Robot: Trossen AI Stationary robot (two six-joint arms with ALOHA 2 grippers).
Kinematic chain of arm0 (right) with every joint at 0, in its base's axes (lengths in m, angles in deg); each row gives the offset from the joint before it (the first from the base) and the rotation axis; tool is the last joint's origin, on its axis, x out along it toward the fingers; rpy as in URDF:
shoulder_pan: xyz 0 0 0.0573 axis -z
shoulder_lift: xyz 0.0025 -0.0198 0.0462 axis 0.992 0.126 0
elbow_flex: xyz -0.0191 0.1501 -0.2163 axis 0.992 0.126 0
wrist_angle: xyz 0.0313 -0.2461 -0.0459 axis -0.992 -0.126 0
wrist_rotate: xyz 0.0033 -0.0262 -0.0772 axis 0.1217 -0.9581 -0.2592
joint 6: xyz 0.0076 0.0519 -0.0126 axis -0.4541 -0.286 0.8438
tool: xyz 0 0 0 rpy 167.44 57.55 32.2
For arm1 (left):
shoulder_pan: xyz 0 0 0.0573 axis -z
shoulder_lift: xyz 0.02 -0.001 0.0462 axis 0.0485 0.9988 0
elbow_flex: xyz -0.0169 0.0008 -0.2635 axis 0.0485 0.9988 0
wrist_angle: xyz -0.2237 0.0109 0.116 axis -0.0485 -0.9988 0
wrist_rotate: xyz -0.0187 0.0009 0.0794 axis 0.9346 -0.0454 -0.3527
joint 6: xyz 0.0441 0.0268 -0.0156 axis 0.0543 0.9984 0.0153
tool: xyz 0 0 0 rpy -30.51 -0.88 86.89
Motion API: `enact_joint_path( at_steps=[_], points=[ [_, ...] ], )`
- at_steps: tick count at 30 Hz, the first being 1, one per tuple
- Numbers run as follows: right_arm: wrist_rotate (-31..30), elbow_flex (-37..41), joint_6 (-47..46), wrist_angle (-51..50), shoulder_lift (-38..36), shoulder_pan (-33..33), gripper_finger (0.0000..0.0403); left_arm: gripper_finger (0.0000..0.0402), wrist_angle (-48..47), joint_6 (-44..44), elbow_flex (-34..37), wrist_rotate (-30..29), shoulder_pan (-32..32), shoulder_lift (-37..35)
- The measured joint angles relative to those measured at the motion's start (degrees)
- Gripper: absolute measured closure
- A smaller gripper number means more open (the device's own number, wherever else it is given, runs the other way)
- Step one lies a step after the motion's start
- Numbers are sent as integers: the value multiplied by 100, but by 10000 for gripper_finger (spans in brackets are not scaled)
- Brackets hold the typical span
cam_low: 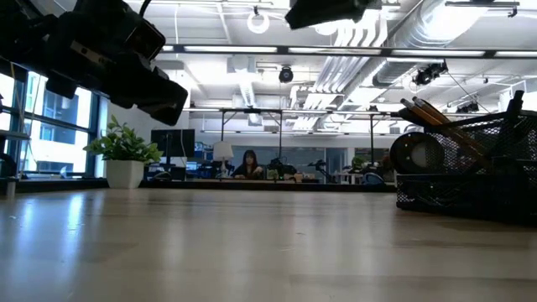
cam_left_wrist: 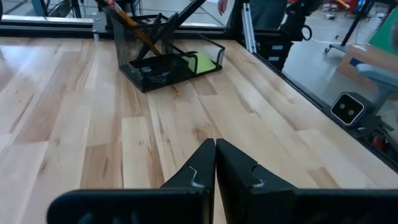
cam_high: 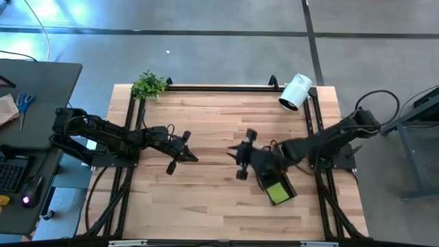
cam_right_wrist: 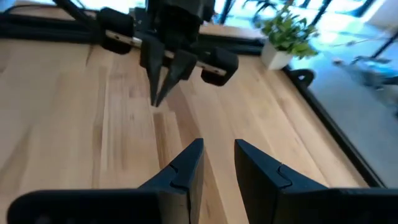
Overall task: Pick and place office supplies into organizer
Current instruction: Return to Home Position
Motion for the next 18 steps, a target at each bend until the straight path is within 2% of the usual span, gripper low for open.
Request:
enact_joint_path(
  at_steps=[3, 6, 10, 15, 18],
  points=[
    [921, 50, 229, -19, -204, 589, 320, 399, 73, 70, -1, 4, -24, -34],
    [1771, 557, 336, 473, -589, 1179, 320, 399, 60, 41, -2, 300, -282, -363],
    [1706, 1794, 359, 1380, -1538, 1575, 320, 399, -471, -24, -5, 900, -1008, -1267],
    [1552, 3682, 695, 3424, -3172, 1576, 320, 401, -1197, -125, -3, 1440, -1965, -2616],
    [1678, 4752, 727, 4307, -4079, 1660, 320, 401, -1516, -270, 45, 1654, -2240, -3307]
  ],
)
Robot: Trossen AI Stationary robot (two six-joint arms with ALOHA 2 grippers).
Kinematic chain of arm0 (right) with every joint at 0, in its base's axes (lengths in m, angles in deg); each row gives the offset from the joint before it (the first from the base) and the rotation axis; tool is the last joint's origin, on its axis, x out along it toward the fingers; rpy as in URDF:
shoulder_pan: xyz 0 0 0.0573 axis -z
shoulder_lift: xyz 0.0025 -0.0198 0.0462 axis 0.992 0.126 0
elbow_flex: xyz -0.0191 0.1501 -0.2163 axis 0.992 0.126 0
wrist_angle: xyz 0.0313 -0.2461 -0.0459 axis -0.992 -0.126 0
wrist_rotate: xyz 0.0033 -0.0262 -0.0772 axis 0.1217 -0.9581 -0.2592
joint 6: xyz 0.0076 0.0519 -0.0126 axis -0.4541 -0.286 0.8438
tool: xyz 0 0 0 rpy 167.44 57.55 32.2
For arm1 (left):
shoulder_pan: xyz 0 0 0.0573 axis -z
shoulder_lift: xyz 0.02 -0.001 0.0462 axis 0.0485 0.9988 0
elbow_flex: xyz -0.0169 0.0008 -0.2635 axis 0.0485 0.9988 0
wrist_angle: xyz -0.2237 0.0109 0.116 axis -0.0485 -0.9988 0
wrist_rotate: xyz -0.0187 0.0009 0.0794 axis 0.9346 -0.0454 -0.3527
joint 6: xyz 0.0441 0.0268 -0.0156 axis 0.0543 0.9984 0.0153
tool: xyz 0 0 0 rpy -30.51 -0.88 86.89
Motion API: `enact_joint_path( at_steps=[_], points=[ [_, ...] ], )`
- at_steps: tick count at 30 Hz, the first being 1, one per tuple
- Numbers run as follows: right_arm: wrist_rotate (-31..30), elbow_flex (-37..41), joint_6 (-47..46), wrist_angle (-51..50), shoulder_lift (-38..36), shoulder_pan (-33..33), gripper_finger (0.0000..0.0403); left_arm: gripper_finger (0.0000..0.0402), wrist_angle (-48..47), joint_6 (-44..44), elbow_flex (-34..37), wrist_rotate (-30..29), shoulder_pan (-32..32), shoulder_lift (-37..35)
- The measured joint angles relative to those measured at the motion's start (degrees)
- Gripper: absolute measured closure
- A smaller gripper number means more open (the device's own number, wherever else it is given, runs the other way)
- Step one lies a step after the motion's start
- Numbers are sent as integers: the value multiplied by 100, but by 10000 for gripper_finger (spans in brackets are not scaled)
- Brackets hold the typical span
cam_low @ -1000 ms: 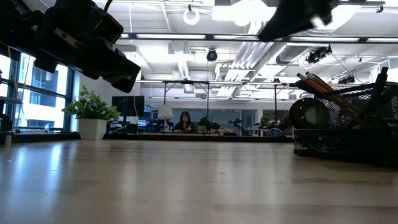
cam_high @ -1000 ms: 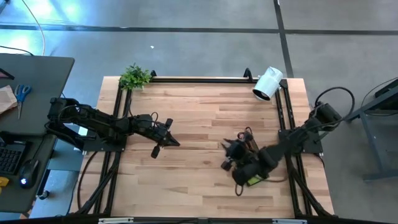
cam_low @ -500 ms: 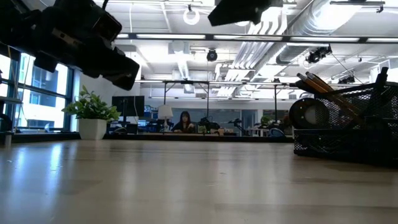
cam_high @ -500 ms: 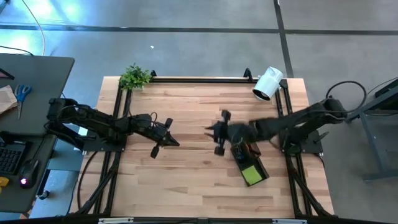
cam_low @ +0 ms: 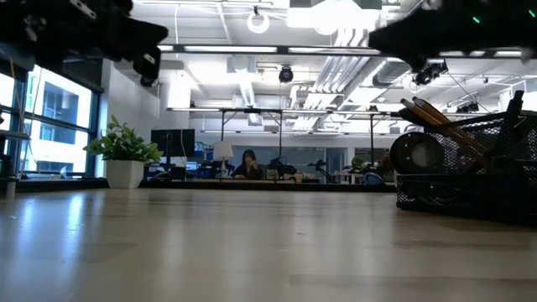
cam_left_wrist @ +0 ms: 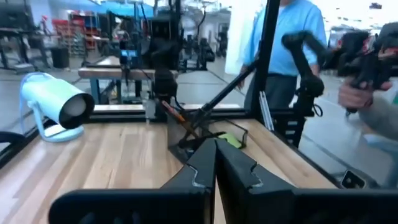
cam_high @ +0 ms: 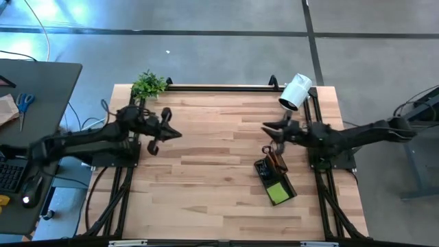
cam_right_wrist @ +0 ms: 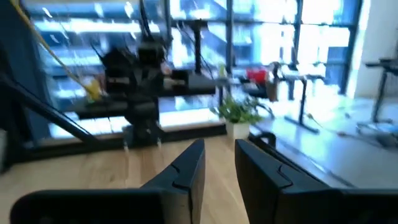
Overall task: Pick and place office supplies into organizer
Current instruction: Return to Home Position
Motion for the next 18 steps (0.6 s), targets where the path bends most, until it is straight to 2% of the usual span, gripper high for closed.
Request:
enact_joint_path(
  at_steps=[3, 6, 11, 15, 18],
  points=[
    [470, 791, 1, 440, -866, 105, 320, 401, -140, -141, 220, 7, -64, -558],
    [583, 1414, 11, 484, -1748, 93, 320, 401, -292, -293, 543, -39, -95, -1172],
    [51, 1443, 131, -1207, -3097, -3, 320, 402, -592, -655, 1226, -393, -86, -2298],
    [-34, 1434, 107, -1830, -3846, -172, 320, 401, -1648, -765, 1313, -1138, -18, -3146],
    [-569, 1484, -25, -2154, -4127, -359, 320, 401, -2119, -658, 1326, -1645, 264, -3605]
  ],
)
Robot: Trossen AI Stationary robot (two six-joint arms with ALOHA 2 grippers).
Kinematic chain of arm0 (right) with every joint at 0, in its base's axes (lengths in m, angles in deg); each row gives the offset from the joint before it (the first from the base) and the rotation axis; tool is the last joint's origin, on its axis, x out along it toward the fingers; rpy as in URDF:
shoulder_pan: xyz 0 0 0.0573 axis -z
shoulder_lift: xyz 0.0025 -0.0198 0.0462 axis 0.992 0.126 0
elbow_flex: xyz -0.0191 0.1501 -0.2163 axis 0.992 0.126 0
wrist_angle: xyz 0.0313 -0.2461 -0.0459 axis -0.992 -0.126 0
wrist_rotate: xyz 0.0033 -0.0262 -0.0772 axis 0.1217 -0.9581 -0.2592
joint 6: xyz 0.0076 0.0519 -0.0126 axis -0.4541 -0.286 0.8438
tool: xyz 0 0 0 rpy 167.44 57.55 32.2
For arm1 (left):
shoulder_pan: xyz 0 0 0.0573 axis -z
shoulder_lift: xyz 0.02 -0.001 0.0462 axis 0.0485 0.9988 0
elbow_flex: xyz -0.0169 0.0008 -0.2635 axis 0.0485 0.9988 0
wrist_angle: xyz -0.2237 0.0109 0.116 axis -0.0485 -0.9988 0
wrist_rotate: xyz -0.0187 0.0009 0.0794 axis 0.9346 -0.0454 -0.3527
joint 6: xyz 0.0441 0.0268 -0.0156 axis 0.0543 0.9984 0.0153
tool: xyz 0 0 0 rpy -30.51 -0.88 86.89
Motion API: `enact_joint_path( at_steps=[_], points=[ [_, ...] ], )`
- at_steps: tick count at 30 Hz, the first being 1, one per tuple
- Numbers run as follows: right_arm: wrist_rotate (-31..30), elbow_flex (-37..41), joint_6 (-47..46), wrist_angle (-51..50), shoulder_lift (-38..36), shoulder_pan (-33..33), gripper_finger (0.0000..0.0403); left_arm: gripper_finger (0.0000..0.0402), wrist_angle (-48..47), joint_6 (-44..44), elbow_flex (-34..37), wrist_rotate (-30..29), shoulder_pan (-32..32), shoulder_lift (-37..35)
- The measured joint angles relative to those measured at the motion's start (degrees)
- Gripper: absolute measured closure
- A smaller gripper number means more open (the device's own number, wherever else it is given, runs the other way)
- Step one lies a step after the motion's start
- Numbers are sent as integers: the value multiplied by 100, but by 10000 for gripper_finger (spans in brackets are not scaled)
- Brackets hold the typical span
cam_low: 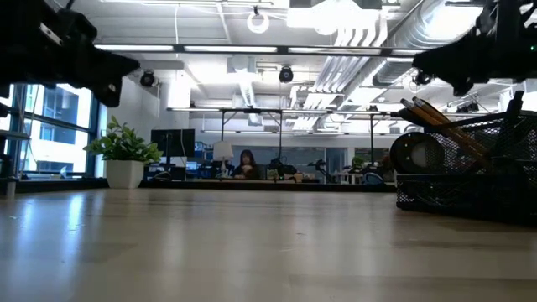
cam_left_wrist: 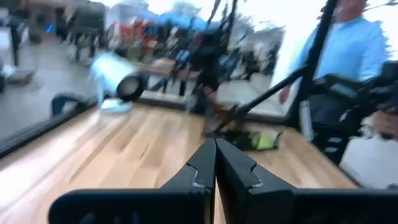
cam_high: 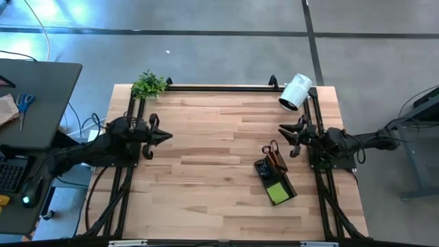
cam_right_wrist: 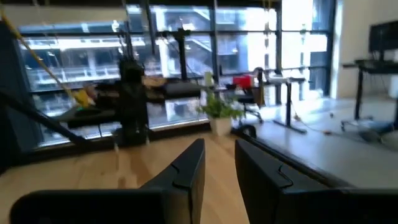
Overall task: Pick and place office supplies into organizer
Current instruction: Return to Home Position
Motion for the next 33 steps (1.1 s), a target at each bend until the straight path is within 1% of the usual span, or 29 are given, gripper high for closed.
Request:
enact_joint_path(
  at_steps=[3, 6, 9, 13, 17, 22, 26, 30, 33],
  points=[
    [-375, 77, -195, -278, -39, -225, 320, 401, 87, 46, -6, -214, 468, -202],
    [-761, 77, -327, -422, 55, -478, 325, 401, -110, 199, -6, -751, 1001, -159],
    [-1020, 77, -330, -409, 134, -778, 343, 401, -175, 424, -6, -1277, 1551, 44],
    [-1385, 77, -185, -438, 198, -1181, 373, 401, -212, 722, -10, -1783, 1840, 26],
    [-1636, 77, 10, -663, 174, -1460, 398, 401, -223, 561, -6, -1691, 1832, -15],
    [-1632, 77, -29, -816, 172, -1535, 398, 401, -234, 781, -6, -1683, 1827, -10],
    [-1389, 79, 14, -810, 172, -1502, 402, 401, -166, 847, -6, -1309, 1827, -10],
    [-1039, 80, 135, -786, 119, -1272, 402, 401, -173, 939, -6, -1327, 1793, -10],
    [-733, 81, 225, -786, 11, -990, 402, 401, -145, 871, -6, -1158, 1559, -9]
  ],
)
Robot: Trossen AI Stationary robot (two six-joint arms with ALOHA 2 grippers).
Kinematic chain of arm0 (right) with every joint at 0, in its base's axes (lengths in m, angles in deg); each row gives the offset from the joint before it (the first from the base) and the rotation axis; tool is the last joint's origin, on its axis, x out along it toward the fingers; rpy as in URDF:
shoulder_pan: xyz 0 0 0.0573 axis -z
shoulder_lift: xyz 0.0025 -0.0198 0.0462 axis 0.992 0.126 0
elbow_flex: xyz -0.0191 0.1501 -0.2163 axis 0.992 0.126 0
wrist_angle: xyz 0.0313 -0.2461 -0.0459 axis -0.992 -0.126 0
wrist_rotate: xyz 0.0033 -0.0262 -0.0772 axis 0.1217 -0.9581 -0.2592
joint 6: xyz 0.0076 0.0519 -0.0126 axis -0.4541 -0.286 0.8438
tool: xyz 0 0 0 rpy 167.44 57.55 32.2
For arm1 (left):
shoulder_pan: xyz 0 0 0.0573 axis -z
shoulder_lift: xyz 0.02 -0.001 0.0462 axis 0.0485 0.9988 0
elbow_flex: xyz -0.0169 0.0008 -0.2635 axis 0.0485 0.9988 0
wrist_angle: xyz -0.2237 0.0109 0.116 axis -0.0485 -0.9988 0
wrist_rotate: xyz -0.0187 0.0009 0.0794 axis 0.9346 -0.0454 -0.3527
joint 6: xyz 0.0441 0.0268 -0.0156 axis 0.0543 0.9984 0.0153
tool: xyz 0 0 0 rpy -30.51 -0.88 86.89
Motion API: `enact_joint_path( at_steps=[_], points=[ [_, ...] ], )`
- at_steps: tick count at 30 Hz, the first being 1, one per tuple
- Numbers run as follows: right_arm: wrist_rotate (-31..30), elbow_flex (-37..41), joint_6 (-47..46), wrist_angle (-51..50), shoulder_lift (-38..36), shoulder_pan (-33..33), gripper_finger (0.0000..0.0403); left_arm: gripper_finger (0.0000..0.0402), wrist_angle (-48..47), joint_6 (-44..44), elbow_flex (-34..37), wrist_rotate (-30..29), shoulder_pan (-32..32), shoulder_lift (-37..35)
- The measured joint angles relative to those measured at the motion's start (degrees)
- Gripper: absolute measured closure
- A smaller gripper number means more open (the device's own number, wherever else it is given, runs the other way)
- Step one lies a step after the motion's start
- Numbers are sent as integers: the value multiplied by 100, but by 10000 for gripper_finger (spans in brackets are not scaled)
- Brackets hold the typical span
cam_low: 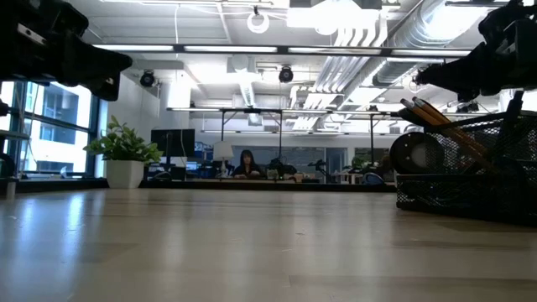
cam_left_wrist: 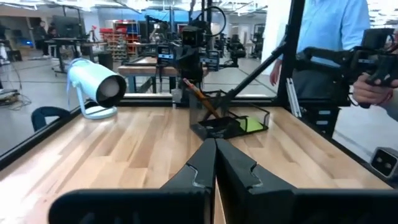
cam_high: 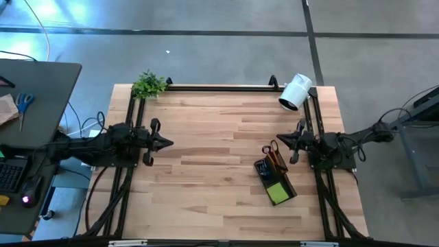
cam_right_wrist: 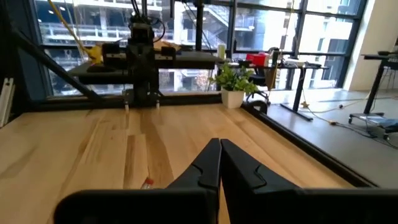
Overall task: Pick and place office supplies into organizer
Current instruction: Return to Home Position
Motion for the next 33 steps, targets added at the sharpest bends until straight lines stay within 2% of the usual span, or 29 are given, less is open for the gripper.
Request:
enact_joint_path(
  at_steps=[4, 8, 13, 21, 24, 28, 33],
  points=[
    [511, 0, 8, -41, -201, 450, 402, 401, 89, -75, 0, 478, -552, -1],
    [1017, 0, -183, -133, -288, 772, 402, 401, 159, -181, 0, 1198, -1098, 1],
    [1254, 2, -210, -149, -288, 970, 403, 401, 205, -224, 0, 1789, -1467, 83],
    [1490, 3, -170, -170, -285, 1121, 403, 402, 210, 122, 0, 1888, -1570, 360],
    [1366, 3, -175, -168, -285, 1122, 402, 402, 217, 250, 0, 1830, -1570, 375],
    [1148, -4, -177, -189, -279, 1121, 402, 401, 215, -72, 0, 1742, -1570, 377],
    [1127, -4, -178, -192, -279, 1121, 402, 401, 217, -74, 0, 1739, -1570, 375]
  ],
)
